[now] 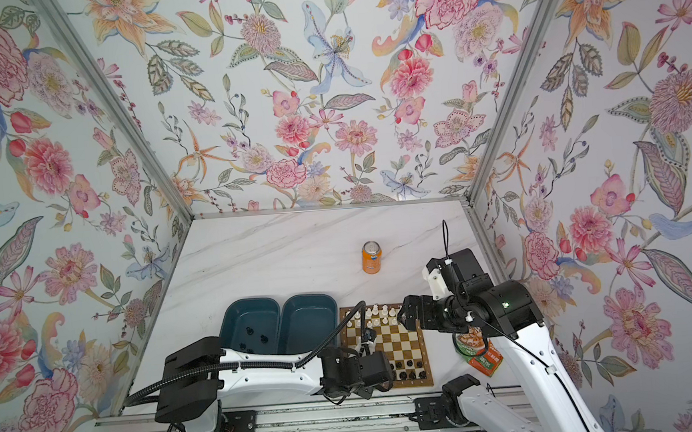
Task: Set up the chess pieces on the board
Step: 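Lower the black piece with the left gripper onto the empty near-row corner square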
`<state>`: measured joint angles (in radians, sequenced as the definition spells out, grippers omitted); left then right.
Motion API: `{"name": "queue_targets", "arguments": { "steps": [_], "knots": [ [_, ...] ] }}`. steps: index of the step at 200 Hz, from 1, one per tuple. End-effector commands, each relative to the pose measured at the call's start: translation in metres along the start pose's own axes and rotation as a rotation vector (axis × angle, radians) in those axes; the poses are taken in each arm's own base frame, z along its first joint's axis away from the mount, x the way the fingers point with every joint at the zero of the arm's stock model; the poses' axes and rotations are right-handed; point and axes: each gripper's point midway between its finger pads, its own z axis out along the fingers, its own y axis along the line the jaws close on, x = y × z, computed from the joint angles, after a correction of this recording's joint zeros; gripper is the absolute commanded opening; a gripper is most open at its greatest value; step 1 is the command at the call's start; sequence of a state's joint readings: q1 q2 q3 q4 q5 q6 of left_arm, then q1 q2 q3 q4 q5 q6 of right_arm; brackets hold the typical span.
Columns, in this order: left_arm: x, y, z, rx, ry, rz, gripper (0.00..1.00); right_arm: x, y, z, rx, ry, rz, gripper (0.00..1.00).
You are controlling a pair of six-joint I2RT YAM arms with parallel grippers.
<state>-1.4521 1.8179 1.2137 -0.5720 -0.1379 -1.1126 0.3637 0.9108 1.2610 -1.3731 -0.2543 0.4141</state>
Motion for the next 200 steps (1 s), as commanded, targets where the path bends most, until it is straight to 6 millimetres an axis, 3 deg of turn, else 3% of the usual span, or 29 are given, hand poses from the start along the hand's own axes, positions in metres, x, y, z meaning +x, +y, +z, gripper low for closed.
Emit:
{"name": "queue_targets", "arguments": {
  "steps": [1,51,132,200],
  "knots": [
    [-0.004,0.003,0.000,-0.019,0.012,-0.001,0.23,0.005,-0.004,0.000,0.011,0.026,-0.006,0.99],
    [-0.008,0.001,-0.001,-0.019,-0.003,0.006,0.32,0.006,-0.005,-0.001,0.010,0.020,0.003,0.99],
    [-0.008,0.017,0.006,-0.082,0.009,0.011,0.28,0.007,-0.006,-0.002,0.011,0.011,0.022,0.99],
    [-0.007,0.012,0.013,-0.066,0.030,0.019,0.28,0.008,-0.007,-0.002,0.010,0.010,0.028,0.99]
  ]
}}
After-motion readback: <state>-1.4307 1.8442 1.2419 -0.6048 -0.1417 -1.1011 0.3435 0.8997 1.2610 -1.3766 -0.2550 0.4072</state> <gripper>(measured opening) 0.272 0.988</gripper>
